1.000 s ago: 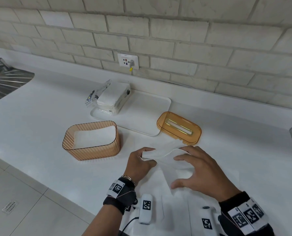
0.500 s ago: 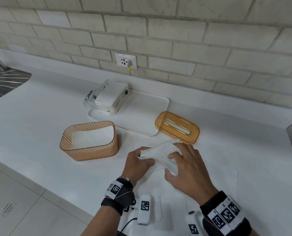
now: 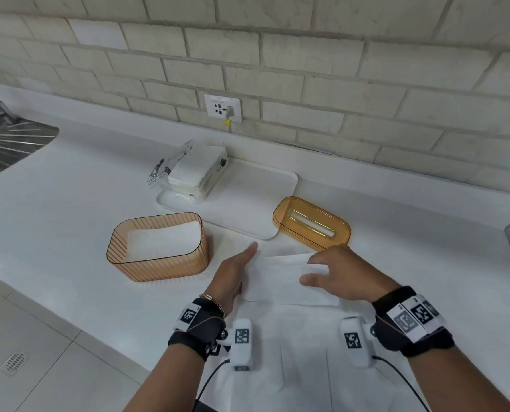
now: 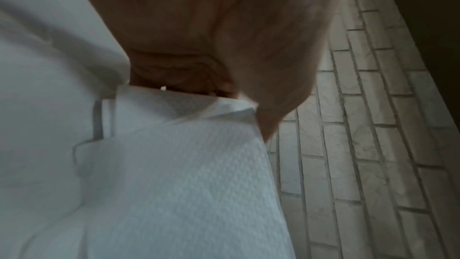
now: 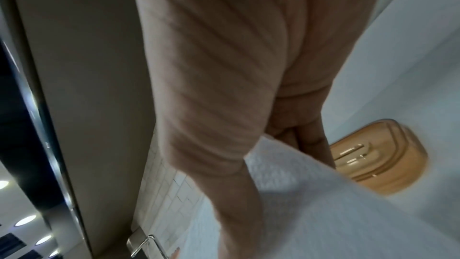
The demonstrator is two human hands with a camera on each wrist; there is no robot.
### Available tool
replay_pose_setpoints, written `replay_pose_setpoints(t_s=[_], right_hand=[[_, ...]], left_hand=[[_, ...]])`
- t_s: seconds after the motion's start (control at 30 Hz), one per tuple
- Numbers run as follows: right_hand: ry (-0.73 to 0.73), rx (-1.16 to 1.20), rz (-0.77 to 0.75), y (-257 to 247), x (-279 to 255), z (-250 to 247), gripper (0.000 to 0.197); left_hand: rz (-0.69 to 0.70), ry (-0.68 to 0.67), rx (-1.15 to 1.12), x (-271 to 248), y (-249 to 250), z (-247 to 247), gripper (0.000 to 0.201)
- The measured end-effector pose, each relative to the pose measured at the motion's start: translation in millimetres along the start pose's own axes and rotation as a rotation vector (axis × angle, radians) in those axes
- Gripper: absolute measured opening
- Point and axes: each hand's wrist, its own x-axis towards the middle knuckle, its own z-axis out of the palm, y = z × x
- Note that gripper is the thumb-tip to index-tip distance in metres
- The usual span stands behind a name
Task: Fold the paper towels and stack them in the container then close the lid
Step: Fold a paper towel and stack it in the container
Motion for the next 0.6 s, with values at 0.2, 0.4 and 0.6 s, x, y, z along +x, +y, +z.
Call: replay_pose_setpoints(t_s=[0.2, 0.4, 0.6], right_hand=[[0.109, -0.041, -0.090, 5, 16, -7, 0.027], [0.308, 0.102, -0.080, 15, 15, -1, 0.021], [0.333, 0.233, -0.059, 18, 11, 1, 0.027]], left_hand=[[0.119, 0.049, 0.147, 4, -2, -1, 0.037], [0.125, 0.004, 0.181, 6, -7, -3, 0.040], [0.084, -0.005, 0.121, 7, -5, -3, 0.033]])
